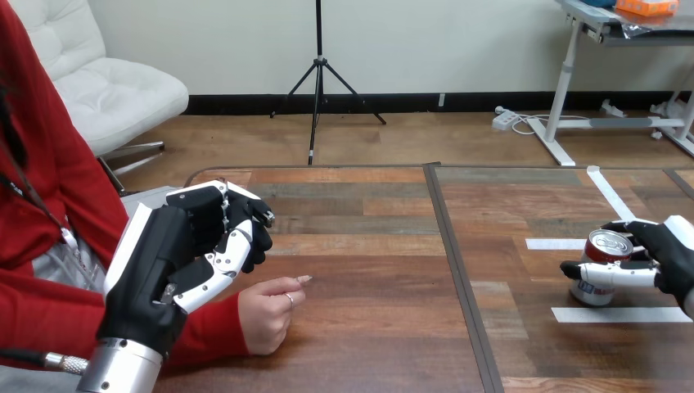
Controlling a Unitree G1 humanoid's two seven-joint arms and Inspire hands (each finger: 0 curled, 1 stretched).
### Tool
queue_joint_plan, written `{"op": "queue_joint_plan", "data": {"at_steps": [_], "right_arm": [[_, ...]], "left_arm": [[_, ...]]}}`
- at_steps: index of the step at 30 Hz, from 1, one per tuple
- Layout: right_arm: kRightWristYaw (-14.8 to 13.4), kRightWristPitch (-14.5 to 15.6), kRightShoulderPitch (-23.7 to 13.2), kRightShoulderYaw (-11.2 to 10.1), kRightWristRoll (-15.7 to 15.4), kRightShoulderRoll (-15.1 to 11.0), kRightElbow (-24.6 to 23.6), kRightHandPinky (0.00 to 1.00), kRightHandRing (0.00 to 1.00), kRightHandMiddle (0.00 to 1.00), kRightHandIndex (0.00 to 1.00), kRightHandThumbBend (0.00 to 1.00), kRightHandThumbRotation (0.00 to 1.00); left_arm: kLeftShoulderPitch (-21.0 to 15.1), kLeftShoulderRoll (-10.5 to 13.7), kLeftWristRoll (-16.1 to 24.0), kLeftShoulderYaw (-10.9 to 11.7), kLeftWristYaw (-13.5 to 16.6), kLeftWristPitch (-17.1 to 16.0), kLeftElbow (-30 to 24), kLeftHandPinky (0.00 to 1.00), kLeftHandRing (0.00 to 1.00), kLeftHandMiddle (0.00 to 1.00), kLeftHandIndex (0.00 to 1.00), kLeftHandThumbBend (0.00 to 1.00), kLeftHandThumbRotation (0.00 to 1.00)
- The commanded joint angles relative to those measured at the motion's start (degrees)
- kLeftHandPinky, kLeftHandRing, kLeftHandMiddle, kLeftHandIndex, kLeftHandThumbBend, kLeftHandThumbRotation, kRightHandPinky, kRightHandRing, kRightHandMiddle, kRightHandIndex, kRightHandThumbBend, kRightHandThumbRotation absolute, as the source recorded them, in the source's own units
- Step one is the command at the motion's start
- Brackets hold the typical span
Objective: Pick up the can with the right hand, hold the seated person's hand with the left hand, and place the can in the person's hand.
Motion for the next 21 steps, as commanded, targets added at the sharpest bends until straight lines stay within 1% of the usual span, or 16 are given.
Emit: {"op": "queue_joint_plan", "data": {"at_steps": [1, 8, 14, 15, 21], "right_arm": [[-2.4, -0.9, -5.2, 0.7, -0.5, 1.3, 0.1, 0.63, 0.74, 0.78, 0.8, 1.0, 0.43], [-3.4, -1.0, -6.0, 1.4, -1.4, 1.4, 0.7, 0.63, 0.72, 0.76, 0.78, 0.99, 0.43], [-4.1, -1.0, -6.6, 2.1, -1.9, 1.4, 0.9, 0.65, 0.73, 0.76, 0.77, 0.9, 0.39], [-4.1, -1.1, -6.6, 2.1, -1.9, 1.4, 0.9, 0.65, 0.73, 0.76, 0.76, 0.86, 0.36], [-4.4, -1.5, -7.0, 2.3, -2.0, 1.5, 0.9, 0.63, 0.7, 0.74, 0.75, 0.77, 0.27]], "left_arm": [[-3.4, 1.0, -0.8, 0.2, -0.1, 0.1, -2.2, 0.27, 0.33, 0.37, 0.38, 0.07, 0.0], [-3.4, 1.1, 0.0, 0.3, 0.2, 0.0, -2.4, 0.27, 0.34, 0.38, 0.38, 0.07, 0.0], [-3.4, 1.1, 0.1, 0.3, 0.2, 0.2, -2.7, 0.27, 0.34, 0.38, 0.38, 0.08, 0.0], [-3.4, 1.1, 0.1, 0.3, 0.2, 0.2, -2.7, 0.27, 0.33, 0.38, 0.38, 0.08, 0.0], [-3.3, 1.1, -0.1, 0.5, 0.1, 0.5, -3.0, 0.27, 0.33, 0.38, 0.38, 0.08, 0.0]]}}
